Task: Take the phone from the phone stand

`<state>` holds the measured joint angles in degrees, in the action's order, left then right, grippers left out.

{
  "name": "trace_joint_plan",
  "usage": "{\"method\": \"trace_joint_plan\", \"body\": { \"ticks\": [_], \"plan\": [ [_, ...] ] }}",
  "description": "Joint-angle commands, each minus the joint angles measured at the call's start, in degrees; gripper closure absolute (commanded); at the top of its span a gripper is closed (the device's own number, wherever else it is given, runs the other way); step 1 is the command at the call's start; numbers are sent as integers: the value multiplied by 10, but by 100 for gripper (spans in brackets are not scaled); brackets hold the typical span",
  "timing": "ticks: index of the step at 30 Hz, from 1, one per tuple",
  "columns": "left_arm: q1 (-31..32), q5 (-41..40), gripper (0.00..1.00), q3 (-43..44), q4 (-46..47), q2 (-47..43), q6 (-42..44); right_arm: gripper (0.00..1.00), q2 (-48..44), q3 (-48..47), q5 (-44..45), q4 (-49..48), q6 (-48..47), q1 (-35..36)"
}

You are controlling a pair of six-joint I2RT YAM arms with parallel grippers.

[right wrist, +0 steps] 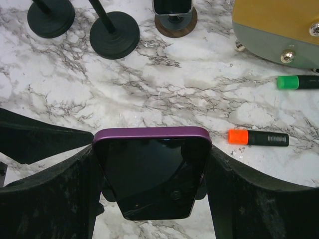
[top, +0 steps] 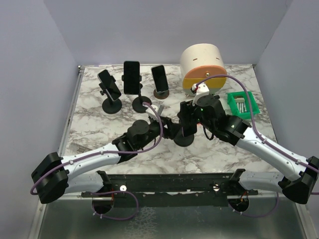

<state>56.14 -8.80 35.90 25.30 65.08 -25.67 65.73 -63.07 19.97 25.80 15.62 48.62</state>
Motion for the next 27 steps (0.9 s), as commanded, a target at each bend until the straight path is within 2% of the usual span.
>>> {"method": "trace_joint_plan", "body": {
  "ticks": [1, 5, 12, 14, 21, 27],
  "plan": [
    [7, 29, 31, 23, 19, 23, 17, 100, 2, -15, -15, 18, 10, -3],
    [8, 19, 34, 29, 22, 43, 15, 100, 4, -14, -18, 15, 12, -3],
    [8, 20, 58, 33, 40, 60, 15, 100, 4, -14, -18, 17, 11, -2],
    [8, 19, 61, 32, 43, 62, 13, 100, 4, -14, -18, 18, 11, -3],
    [8, 10, 98, 16, 48, 50, 13, 100, -1, -8, -1, 24, 12, -3],
    [9, -7, 100, -41, 90, 18, -10, 100, -4, 3, 25, 28, 13, -3]
  ]
}}
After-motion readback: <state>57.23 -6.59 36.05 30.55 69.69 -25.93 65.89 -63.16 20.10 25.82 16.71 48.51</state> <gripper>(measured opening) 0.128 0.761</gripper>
